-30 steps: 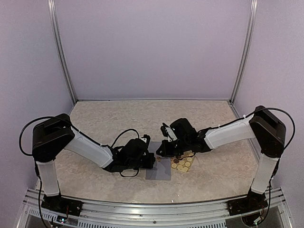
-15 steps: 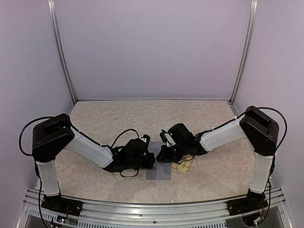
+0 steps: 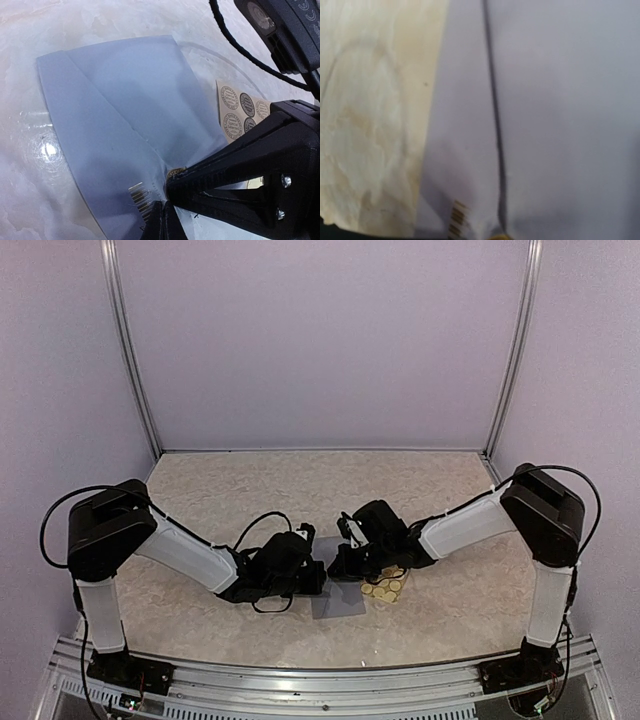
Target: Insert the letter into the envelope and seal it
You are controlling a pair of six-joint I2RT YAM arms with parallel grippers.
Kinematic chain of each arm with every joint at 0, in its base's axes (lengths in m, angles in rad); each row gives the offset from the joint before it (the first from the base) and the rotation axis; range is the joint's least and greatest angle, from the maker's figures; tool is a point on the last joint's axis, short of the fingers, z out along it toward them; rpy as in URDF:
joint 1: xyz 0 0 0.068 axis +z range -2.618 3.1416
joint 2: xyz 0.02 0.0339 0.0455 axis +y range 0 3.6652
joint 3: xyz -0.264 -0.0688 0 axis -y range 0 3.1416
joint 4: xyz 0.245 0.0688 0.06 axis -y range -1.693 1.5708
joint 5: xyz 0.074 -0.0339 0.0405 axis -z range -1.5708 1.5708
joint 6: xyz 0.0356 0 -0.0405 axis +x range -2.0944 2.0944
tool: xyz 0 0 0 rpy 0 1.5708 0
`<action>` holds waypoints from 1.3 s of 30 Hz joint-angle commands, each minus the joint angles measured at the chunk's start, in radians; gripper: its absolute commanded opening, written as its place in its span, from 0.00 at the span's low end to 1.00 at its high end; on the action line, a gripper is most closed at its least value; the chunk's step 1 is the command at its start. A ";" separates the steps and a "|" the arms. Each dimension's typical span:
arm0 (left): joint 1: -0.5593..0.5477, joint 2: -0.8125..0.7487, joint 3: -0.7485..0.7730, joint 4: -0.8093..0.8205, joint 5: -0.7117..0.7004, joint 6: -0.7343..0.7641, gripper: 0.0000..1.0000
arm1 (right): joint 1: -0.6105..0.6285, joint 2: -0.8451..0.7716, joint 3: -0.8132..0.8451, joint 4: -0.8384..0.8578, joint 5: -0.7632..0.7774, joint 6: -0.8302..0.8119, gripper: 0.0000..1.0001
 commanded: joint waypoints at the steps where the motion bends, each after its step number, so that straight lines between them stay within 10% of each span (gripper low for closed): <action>1: -0.005 0.036 -0.041 -0.170 0.004 0.002 0.00 | -0.005 0.065 -0.013 -0.055 0.046 0.016 0.00; 39: 0.006 0.026 -0.062 -0.211 -0.039 -0.049 0.00 | -0.002 -0.052 -0.191 -0.129 0.104 0.038 0.00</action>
